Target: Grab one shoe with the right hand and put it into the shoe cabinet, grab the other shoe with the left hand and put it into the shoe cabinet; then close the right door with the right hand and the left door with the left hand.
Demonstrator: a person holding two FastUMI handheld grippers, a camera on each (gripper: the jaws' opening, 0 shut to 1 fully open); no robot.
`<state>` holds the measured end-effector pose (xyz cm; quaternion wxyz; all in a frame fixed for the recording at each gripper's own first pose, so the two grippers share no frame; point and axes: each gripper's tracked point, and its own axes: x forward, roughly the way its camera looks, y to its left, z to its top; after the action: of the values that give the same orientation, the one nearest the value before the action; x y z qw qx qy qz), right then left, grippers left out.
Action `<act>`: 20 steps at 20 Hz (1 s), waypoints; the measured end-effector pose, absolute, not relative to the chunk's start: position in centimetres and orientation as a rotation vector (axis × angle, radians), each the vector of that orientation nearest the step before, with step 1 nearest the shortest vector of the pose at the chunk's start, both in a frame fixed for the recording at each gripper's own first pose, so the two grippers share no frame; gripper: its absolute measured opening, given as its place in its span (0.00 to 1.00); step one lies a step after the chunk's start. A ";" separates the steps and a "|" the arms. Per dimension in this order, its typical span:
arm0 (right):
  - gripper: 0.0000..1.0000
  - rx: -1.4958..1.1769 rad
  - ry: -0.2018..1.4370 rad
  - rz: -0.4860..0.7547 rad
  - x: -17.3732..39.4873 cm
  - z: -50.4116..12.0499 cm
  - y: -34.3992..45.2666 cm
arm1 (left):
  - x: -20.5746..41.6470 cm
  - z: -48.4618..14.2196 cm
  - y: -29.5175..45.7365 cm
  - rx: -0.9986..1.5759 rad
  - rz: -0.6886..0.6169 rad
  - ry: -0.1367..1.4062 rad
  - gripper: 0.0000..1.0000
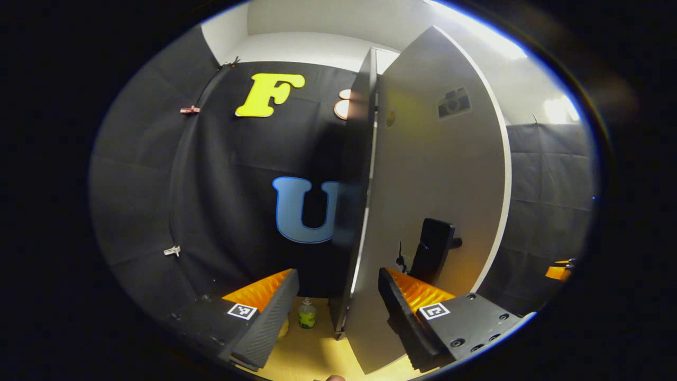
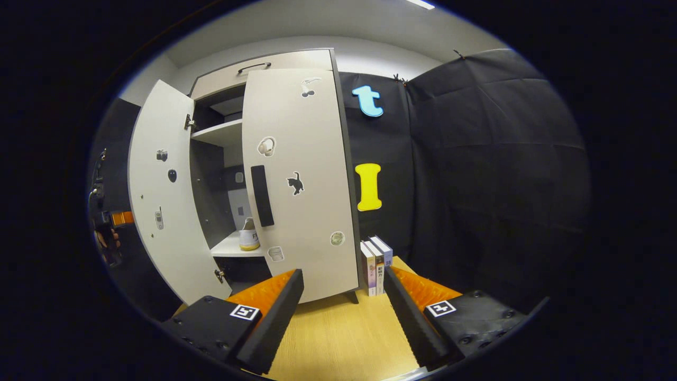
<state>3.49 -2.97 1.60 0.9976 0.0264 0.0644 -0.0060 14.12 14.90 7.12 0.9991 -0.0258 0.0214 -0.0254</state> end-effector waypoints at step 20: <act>0.98 0.013 0.133 0.113 10.2 0.3 -10.6 | 15.6 5.8 -2.4 0.035 0.128 -0.002 0.96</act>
<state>10.19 -10.59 0.34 0.9962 0.0067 0.0664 0.0563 15.63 -2.38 5.84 0.9978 0.0176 -0.0011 0.0641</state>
